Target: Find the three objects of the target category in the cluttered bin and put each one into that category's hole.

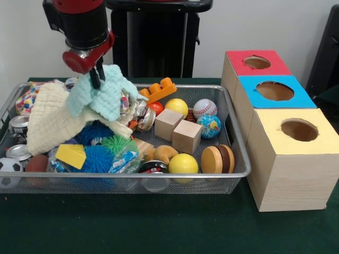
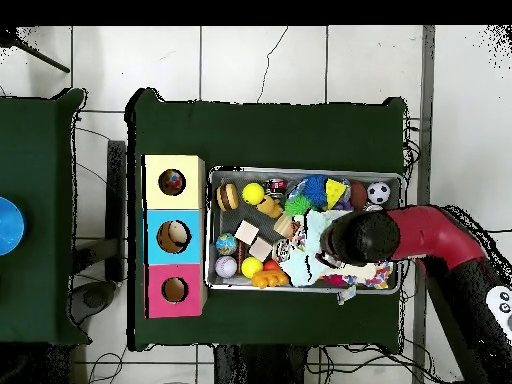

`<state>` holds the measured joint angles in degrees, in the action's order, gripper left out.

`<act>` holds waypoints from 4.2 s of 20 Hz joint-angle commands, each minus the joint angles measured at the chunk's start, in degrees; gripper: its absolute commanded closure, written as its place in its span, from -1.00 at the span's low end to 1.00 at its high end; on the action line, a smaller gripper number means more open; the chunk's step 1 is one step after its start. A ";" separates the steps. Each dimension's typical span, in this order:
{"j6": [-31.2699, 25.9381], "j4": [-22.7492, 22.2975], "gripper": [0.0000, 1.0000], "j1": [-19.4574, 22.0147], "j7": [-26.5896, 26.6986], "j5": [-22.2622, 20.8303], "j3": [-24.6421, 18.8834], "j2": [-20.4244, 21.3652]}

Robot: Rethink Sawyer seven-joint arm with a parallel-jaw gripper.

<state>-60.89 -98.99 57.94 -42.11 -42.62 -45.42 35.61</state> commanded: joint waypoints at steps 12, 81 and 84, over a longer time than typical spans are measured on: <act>12.41 13.02 1.00 -0.37 26.07 -19.31 -0.66 -12.23; 15.93 -7.90 -1.00 6.61 23.99 -1.10 4.40 4.90; 13.48 -8.52 -1.00 7.07 25.77 1.43 3.34 8.20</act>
<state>-40.78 -101.78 64.44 -12.82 -43.85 -44.85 36.42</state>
